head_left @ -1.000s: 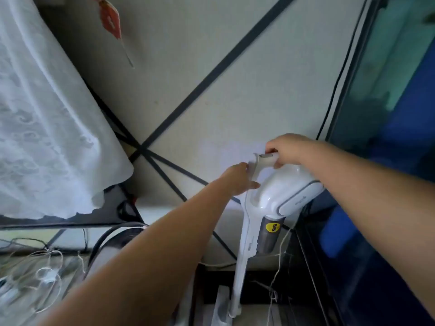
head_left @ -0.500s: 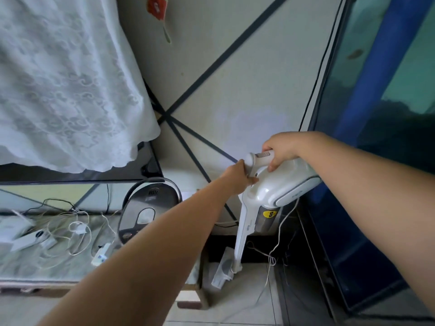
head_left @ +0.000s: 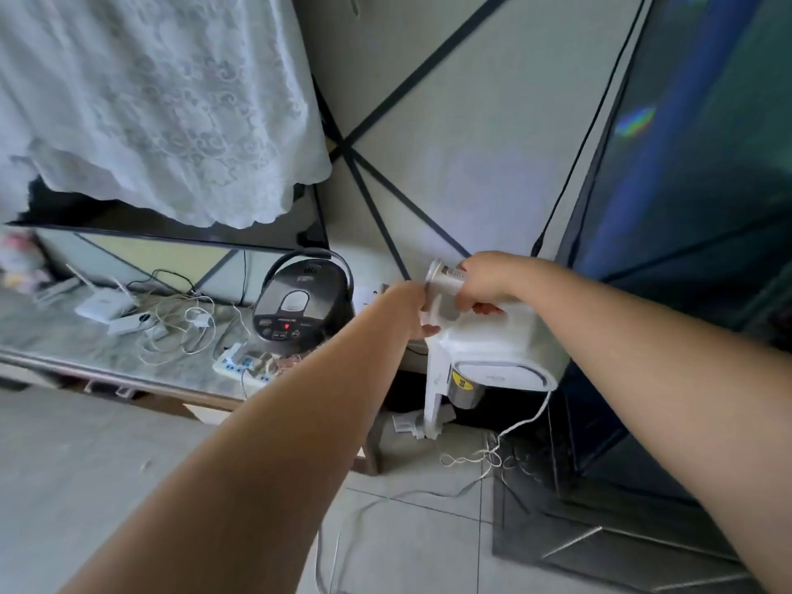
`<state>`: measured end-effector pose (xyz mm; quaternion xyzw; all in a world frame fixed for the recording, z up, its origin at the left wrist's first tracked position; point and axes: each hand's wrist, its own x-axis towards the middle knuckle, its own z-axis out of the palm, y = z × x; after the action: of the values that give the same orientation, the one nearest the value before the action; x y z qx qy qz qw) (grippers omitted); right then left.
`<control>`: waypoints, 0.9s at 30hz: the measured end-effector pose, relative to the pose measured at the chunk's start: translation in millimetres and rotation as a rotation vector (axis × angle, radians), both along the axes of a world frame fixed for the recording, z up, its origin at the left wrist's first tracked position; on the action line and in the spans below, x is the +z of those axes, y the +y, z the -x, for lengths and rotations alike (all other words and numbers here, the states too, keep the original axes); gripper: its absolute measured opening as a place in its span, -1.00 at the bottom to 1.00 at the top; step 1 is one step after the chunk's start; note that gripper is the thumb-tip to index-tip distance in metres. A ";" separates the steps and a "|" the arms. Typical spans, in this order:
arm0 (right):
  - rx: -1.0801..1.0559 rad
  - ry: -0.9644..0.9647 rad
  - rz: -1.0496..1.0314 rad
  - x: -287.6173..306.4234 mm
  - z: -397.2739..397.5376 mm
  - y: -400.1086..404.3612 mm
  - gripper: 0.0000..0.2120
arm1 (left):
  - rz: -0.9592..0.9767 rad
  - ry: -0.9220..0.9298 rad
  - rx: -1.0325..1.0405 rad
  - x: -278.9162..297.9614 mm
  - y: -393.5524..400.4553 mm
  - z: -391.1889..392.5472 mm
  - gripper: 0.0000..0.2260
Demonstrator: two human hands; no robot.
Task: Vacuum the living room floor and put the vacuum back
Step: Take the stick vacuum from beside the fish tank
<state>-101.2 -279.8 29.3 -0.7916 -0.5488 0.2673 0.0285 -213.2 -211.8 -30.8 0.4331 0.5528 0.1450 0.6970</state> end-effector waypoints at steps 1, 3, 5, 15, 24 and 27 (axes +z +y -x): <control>0.014 0.000 -0.014 -4.5 1.2 -12.0 -0.78 | 0.126 -0.060 0.136 -0.4 -17.0 -1.8 -0.68; 0.022 -0.022 -0.051 -12.1 4.7 -28.1 -0.82 | 0.292 -0.206 0.366 3.5 -42.8 -2.4 -0.75; 0.035 -0.041 -0.067 -23.8 5.1 -49.2 -0.86 | 0.369 -0.367 0.546 2.9 -72.6 -1.8 -0.77; 0.259 -0.107 -0.127 -22.7 40.6 -139.5 -0.86 | 0.382 -0.423 0.750 29.1 -198.5 23.6 -0.87; 0.413 -0.226 -0.213 26.3 73.7 -256.8 -0.82 | 0.268 -0.469 0.811 55.3 -318.3 70.1 -0.76; 0.483 -0.257 -0.250 25.6 88.8 -311.9 -0.84 | 0.267 -0.499 0.841 58.9 -377.4 82.4 -0.83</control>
<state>-189.9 -591.6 54.9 -0.6561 -0.7488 0.0942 -0.0085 -295.6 -589.3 28.1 0.0323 0.5097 0.4405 0.7383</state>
